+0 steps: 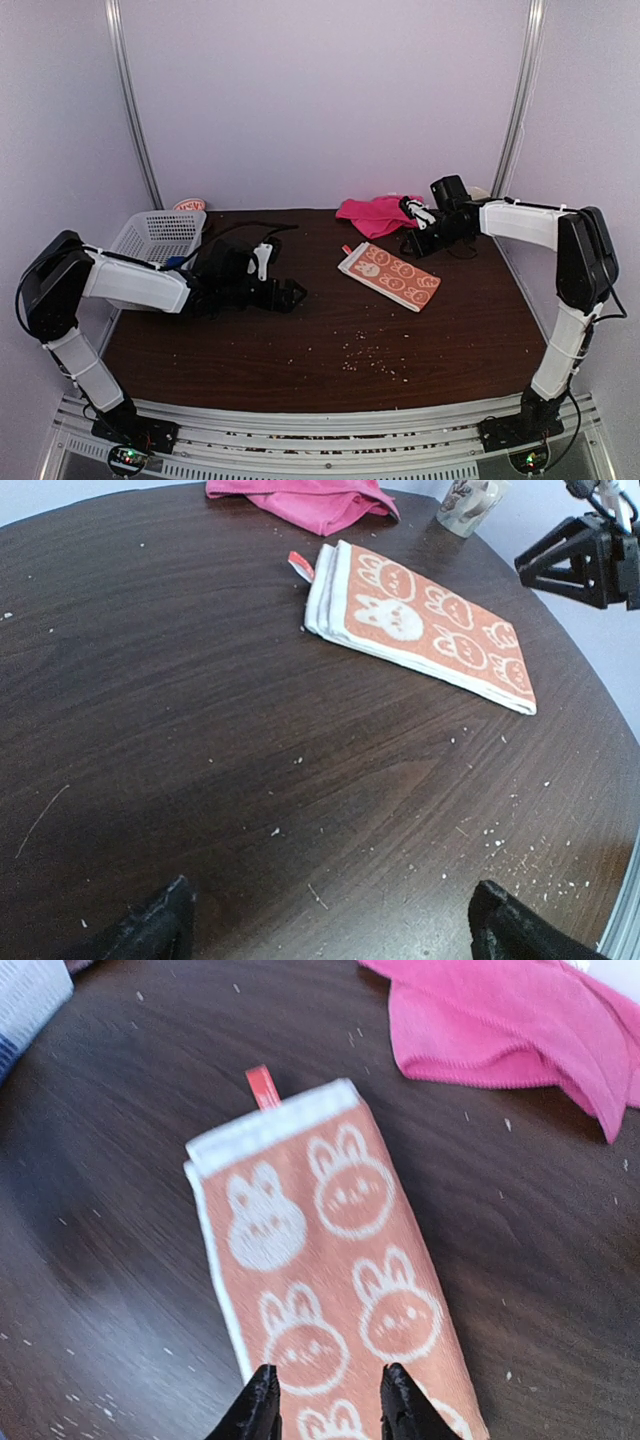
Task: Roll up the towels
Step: Rotate the towel at the center of the board.
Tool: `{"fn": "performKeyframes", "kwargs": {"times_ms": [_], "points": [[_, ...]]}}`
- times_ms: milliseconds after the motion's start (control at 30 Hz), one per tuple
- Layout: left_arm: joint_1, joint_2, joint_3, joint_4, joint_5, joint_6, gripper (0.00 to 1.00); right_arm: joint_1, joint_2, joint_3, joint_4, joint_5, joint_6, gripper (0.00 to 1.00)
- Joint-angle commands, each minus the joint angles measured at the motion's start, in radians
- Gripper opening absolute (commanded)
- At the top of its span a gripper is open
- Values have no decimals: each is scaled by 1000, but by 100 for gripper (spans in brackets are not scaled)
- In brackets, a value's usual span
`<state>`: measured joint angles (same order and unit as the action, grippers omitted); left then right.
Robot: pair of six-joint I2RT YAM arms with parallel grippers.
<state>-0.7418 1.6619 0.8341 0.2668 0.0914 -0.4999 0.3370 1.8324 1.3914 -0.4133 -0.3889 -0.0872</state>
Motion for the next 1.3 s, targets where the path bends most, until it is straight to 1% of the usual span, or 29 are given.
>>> {"fn": "performKeyframes", "kwargs": {"times_ms": [0,200,400,567,833,1000,1133,1267], "points": [[-8,-41,-37,54,-14,-5,98,-3,-47,-115,-106,266,-201,36],[-25,-77,-74,67,-33,-8,98,4,-72,-244,-44,449,-260,40],[-31,-102,-125,96,-48,-25,98,30,-25,-262,-15,521,-269,43],[-33,-116,-162,107,-60,-33,98,85,-15,-274,6,571,-288,43],[-35,-122,-178,119,-67,-36,98,193,21,-281,-10,574,-327,43],[-34,-144,-182,110,-82,-21,98,268,60,-266,-60,492,-341,43],[-34,-170,-184,99,-99,12,98,348,93,-213,-84,435,-341,43],[-35,-200,-189,101,-104,42,98,423,145,-97,-107,390,-320,43]]}}
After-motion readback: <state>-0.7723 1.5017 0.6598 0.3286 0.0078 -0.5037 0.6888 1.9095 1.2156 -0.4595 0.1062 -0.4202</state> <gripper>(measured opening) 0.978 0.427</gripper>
